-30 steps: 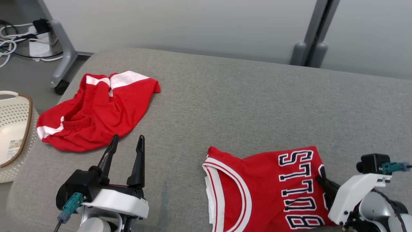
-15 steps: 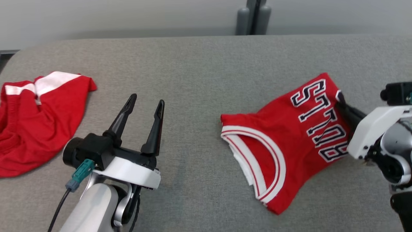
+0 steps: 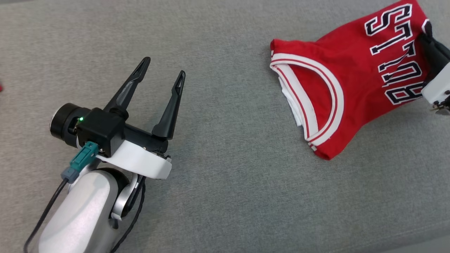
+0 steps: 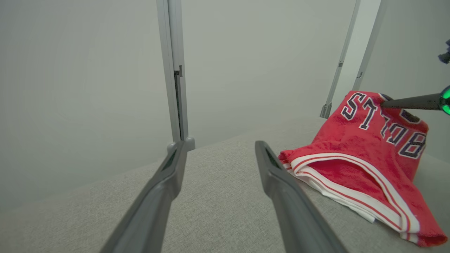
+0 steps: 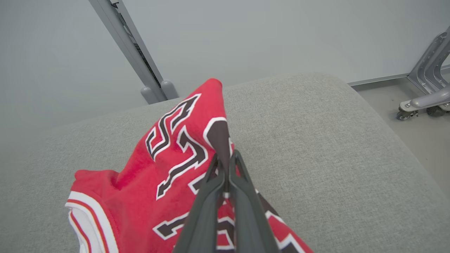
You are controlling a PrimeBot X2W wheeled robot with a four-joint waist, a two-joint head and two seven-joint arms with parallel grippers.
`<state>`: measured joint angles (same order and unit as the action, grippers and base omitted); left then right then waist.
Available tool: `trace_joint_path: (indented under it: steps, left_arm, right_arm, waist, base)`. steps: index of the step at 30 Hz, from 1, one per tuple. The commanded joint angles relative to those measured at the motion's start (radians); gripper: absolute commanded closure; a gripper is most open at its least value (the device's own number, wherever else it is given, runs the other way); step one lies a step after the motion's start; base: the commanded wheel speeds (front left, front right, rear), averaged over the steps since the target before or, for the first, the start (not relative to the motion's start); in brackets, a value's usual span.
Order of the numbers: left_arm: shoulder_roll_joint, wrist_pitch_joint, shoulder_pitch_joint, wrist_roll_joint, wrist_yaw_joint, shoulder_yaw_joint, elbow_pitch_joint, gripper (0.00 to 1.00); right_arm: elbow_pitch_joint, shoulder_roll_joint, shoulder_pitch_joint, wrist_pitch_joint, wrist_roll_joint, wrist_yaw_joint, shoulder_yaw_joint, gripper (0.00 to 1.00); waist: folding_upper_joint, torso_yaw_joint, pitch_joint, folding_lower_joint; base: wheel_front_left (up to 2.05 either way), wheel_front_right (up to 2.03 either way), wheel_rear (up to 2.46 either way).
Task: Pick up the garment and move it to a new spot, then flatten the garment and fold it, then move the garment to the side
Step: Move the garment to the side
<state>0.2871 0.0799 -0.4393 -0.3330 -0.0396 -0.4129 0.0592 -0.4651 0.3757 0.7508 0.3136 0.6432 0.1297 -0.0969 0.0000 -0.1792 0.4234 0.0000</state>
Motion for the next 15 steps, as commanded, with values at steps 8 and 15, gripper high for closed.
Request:
trace_joint_path:
  steps: [8,15]
  left_arm:
    - [0.04,-0.047,-0.048,0.025,-0.006,0.004,0.064,0.0]
    - [0.046,-0.057,-0.049,0.023,-0.011,-0.001,0.081,0.0]
  right_arm:
    - [-0.153,0.035,0.134,-0.104,-0.003,0.002,0.021,1.0]
    - [-0.262,0.039,0.199,-0.192,-0.032,0.002,0.006,0.0]
  waist:
    - [0.0,-0.102,0.121,0.0]
    - [0.0,-0.101,0.135,0.0]
  base:
    - [0.0,0.0,0.0]
    - [0.0,0.0,0.0]
